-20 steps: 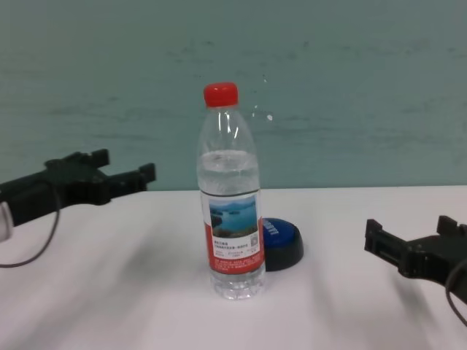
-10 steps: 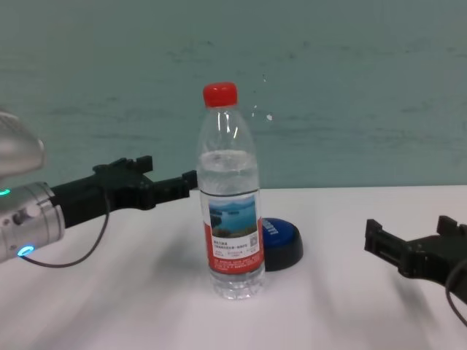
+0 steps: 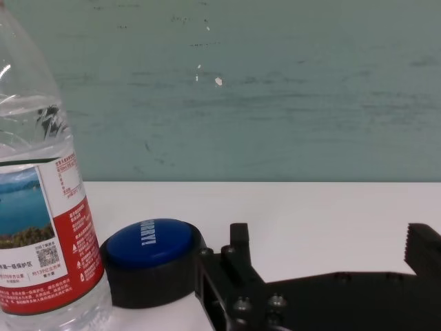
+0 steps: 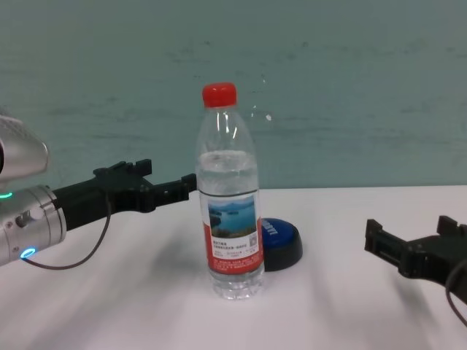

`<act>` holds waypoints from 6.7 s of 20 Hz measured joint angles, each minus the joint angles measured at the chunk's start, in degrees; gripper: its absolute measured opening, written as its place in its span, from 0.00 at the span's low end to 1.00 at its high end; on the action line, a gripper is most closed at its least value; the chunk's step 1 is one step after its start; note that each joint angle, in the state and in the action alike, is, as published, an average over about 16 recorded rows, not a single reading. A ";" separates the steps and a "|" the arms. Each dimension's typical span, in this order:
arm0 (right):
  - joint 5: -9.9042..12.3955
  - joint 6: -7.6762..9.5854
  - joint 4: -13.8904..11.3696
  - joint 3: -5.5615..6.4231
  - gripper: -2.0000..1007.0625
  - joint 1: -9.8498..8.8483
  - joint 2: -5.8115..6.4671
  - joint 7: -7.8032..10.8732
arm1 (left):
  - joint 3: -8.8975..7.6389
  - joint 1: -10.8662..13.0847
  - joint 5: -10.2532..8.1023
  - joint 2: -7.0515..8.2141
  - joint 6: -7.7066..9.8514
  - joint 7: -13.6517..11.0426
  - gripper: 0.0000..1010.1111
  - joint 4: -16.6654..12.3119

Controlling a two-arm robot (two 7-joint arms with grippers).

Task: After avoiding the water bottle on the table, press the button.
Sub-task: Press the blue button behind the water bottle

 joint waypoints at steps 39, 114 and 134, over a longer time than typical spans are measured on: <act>0.00 0.00 0.00 0.00 1.00 0.00 0.00 0.00 | -5.57 27.92 1.71 10.43 11.71 8.11 0.99 -36.23; 1.49 0.75 -0.55 0.76 1.00 -0.26 -0.37 1.39 | -7.68 36.06 13.17 -1.96 8.13 17.81 0.99 -38.29; 5.74 5.13 -12.70 3.52 1.00 -4.70 1.31 11.78 | -7.68 36.05 13.23 -1.95 8.10 17.84 0.99 -38.29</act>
